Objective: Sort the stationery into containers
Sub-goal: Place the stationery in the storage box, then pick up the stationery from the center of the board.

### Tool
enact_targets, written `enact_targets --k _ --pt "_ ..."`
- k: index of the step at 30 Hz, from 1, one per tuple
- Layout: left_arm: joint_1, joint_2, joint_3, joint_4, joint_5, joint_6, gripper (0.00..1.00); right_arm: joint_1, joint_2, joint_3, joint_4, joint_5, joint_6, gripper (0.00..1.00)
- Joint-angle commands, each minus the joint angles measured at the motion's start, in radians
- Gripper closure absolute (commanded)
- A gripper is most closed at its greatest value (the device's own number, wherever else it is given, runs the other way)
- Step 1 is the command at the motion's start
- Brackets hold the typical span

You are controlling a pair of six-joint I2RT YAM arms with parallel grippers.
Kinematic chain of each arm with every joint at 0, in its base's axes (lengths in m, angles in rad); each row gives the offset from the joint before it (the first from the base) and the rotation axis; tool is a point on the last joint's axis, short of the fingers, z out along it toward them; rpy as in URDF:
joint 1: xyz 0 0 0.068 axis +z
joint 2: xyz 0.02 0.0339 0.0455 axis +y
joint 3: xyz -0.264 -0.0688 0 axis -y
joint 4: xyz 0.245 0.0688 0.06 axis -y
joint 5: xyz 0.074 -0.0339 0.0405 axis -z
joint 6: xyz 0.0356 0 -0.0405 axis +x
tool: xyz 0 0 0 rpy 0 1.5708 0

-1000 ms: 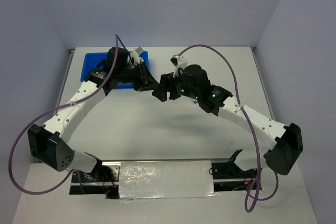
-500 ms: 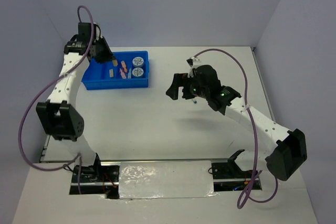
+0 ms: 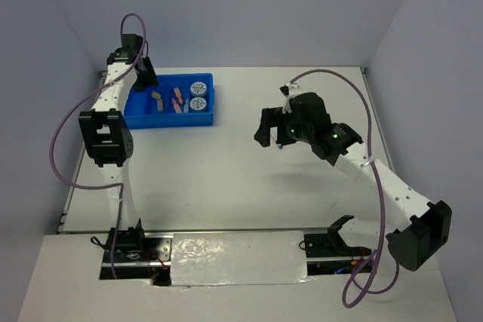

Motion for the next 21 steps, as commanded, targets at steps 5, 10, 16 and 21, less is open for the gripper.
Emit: enact_targets --k 5,10,16,21 --pt "-0.003 -0.039 -0.058 0.065 0.016 -0.012 0.21 -0.036 0.168 0.149 -0.111 0.025 -0.070 0.00" --pt "-0.003 -0.109 -0.035 -0.010 0.038 -0.023 0.08 -0.085 0.381 0.244 -0.190 0.128 -0.096 0.04" --pt "-0.014 -0.311 -0.172 -0.076 0.154 -0.006 0.01 -0.128 0.627 0.338 -0.210 0.196 -0.128 0.27" --pt "-0.023 -0.485 -0.370 -0.052 0.245 0.020 0.01 -0.134 0.751 0.393 -0.218 0.189 -0.140 0.36"
